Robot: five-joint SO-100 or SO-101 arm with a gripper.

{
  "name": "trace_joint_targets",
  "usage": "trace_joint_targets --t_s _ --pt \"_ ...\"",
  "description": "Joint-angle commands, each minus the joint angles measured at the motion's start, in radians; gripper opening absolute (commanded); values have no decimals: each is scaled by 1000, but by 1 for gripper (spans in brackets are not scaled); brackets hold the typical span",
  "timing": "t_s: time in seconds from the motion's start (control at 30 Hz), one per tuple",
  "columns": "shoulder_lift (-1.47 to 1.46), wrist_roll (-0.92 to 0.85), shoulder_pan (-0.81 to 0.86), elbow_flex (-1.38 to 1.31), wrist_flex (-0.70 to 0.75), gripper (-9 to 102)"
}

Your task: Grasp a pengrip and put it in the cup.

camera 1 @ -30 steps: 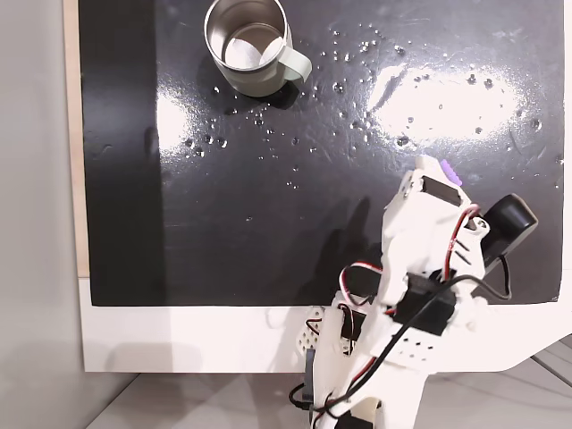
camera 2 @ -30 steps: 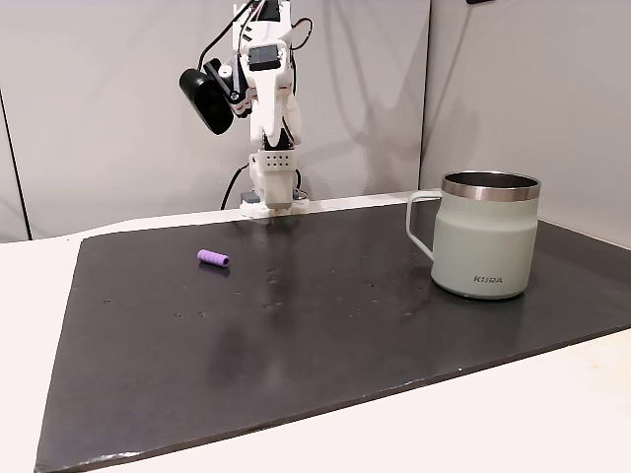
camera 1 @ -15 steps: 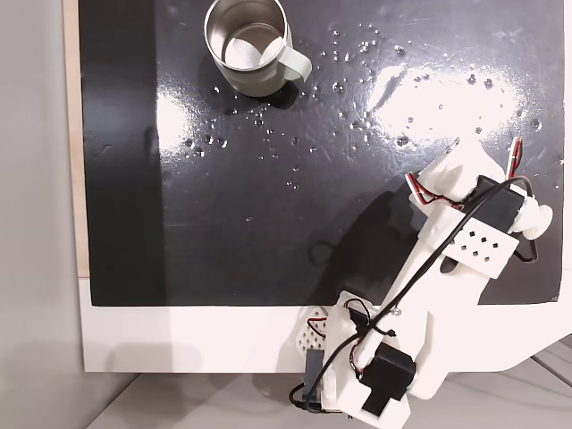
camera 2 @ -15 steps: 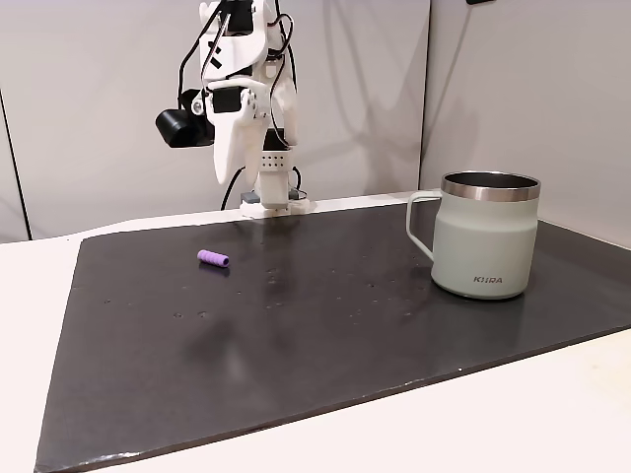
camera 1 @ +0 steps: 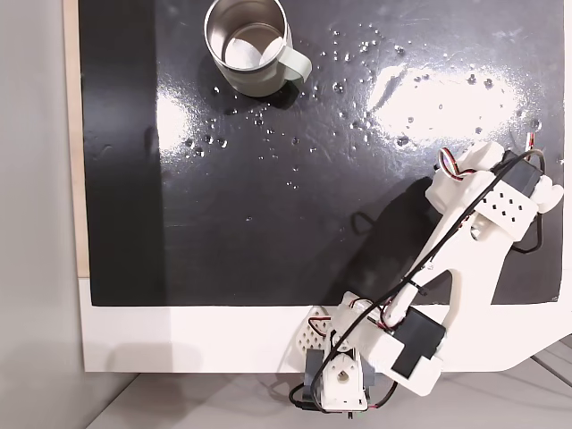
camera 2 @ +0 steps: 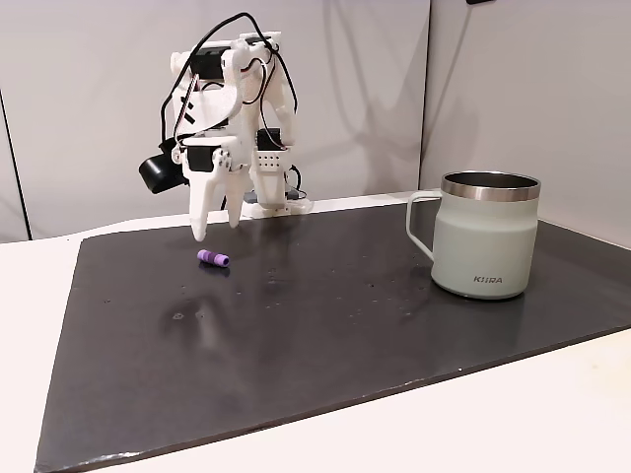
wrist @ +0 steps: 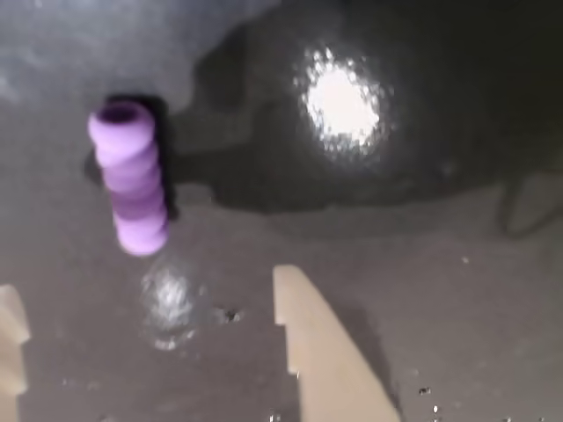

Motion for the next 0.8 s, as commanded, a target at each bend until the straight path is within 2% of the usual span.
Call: trace_joint_targets --t_s 0.0,0.2,0.57,0.77 --pt "-31 -12 9 -55 -34 28" --pt "-112 -26 14 -57 -80 27" --pt "-170 -37 25 -66 -112 3" --pt "-143 -41 31 -104 -67 0"
